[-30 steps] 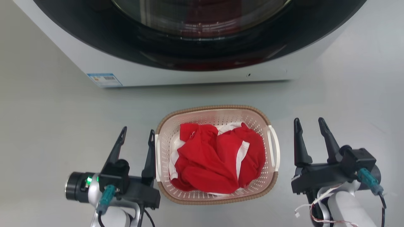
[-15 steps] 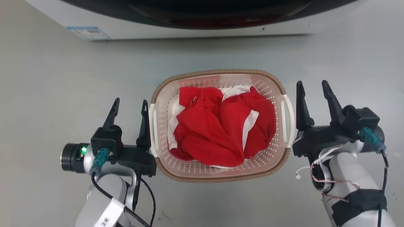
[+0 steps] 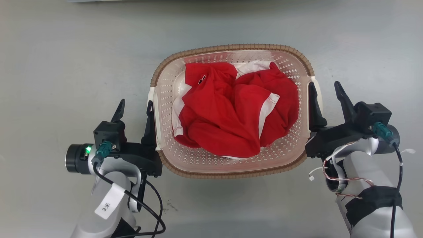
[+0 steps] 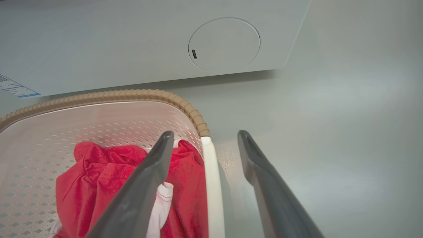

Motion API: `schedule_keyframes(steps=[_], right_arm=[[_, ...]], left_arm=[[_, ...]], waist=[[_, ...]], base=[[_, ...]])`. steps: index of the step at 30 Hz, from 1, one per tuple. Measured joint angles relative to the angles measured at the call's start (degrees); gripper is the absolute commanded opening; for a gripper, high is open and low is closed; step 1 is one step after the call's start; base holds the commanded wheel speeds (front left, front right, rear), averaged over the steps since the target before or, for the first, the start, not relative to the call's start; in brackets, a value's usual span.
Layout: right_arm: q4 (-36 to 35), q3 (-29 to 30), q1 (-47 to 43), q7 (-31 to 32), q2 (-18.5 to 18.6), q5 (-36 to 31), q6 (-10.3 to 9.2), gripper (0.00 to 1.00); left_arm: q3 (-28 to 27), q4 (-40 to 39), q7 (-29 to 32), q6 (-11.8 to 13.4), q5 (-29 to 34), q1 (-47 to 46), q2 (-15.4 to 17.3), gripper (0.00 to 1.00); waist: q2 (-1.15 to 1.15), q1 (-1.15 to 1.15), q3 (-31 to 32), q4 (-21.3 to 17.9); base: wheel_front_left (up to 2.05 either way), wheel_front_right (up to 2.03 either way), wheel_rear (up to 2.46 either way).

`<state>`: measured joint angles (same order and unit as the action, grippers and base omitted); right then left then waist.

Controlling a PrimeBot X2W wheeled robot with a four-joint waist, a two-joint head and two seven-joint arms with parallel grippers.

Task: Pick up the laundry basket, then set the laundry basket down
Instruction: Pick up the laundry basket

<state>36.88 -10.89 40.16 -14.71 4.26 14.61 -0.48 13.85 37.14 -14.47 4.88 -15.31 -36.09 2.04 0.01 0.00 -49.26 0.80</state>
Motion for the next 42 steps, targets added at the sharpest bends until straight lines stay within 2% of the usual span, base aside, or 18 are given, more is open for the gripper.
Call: schedule_keyframes(steps=[19, 26, 35, 37, 39, 40, 42], right_arm=[[11.43, -1.87, 5.06, 0.00, -0.31, 0.71, 0.47, 1.00], [14.26, -2.69, 6.36, 0.00, -0.37, 1.25, 0.48, 1.00], [15.92, -6.39, 7.97, 0.00, -0.38, 4.88, 0.47, 1.00], [16.12, -7.23, 8.84, 0.00, -0.38, 5.80, 0.40, 0.87], [16.38, -8.18, 9.30, 0.00, -0.38, 6.95, 0.21, 0.58], [16.56, -8.67, 9.51, 0.00, -0.40, 7.28, 0.09, 0.47], [16.88, -9.57, 9.82, 0.00, -0.33, 8.04, -0.10, 0.32]], left_arm=[[5.06, 10.11, 0.00, -1.34, -6.46, -3.56, -0.14, 1.00], [6.11, 12.81, 0.00, -1.30, -9.40, -5.22, -0.14, 1.00], [10.49, 15.11, 1.22, -1.27, -12.56, -8.17, -0.16, 1.00], [11.37, 15.62, 1.44, -1.27, -13.17, -8.71, -0.18, 1.00], [12.34, 16.06, 1.86, -1.26, -13.89, -8.97, -0.15, 1.00], [12.79, 16.14, 2.14, -1.26, -14.37, -9.16, -0.15, 0.87], [13.63, 16.17, 2.38, -1.18, -16.07, -9.39, -0.16, 0.40]], waist=[[-0.01, 0.00, -3.81, -0.84], [-0.01, 0.00, -4.38, -0.91], [-0.01, -0.01, -5.34, -0.71], [-0.01, -0.01, -5.69, -0.66], [-0.01, -0.01, -5.90, -0.57], [-0.01, -0.01, -5.97, -0.54], [-0.01, -0.01, -6.08, -0.48]], base=[[0.00, 0.00, 0.00], [0.00, 0.00, 0.00], [0.00, 0.00, 0.00], [0.00, 0.00, 0.00], [0.00, 0.00, 0.00], [0.00, 0.00, 0.00], [0.00, 0.00, 0.00]])
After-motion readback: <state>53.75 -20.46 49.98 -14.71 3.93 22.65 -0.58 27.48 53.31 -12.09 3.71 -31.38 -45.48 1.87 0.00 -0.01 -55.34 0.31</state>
